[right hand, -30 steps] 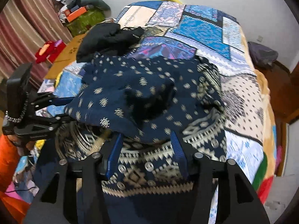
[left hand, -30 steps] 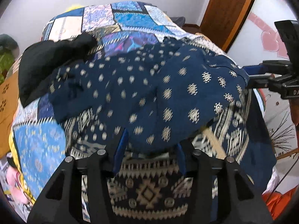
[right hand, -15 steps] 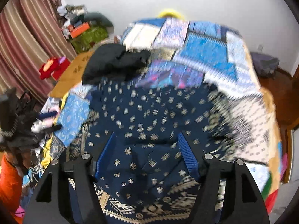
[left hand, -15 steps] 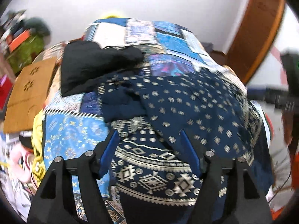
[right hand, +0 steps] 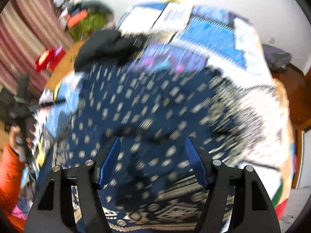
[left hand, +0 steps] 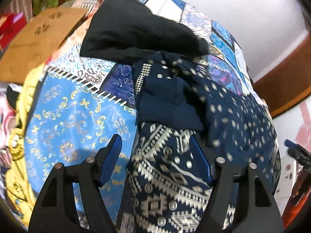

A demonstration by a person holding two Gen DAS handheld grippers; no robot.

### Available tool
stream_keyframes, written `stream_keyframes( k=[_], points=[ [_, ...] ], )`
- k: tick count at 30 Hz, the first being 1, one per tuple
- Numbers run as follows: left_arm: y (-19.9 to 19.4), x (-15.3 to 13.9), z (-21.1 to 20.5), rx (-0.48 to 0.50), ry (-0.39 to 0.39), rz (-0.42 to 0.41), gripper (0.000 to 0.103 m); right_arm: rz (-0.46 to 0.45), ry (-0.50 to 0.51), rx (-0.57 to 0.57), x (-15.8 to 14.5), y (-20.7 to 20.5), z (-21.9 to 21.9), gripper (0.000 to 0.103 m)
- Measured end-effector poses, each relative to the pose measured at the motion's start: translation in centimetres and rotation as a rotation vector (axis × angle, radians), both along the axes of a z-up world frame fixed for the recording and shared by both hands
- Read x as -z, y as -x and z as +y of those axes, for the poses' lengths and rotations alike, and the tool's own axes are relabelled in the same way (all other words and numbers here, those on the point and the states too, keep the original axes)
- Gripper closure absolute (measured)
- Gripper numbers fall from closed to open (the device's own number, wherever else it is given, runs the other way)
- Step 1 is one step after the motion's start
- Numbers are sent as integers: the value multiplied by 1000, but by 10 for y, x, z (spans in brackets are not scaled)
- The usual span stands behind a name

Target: Fold large clothes

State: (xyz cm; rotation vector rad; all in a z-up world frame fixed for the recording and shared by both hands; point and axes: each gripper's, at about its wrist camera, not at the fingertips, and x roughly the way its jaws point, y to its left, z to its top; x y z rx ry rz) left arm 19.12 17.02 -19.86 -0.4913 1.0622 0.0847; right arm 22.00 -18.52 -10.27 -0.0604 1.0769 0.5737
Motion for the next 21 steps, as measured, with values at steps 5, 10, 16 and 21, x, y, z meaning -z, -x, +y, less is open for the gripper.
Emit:
stream_keyframes(
  k=[5,10,16,21],
  points=[
    [-25,28,16,-41,109,31,33,-15,-48,173,-6,-37,-45,35],
    [-44,57,21,-44,218,48,32,145,-103,313,46,-77,-77,34],
    [-63,71,21,-17,368,-20,32,299,-207,309,94,-115,-68,34],
    [-79,71,12,3,400,-53,32,392,-210,231,115,-138,-38,34]
  ],
)
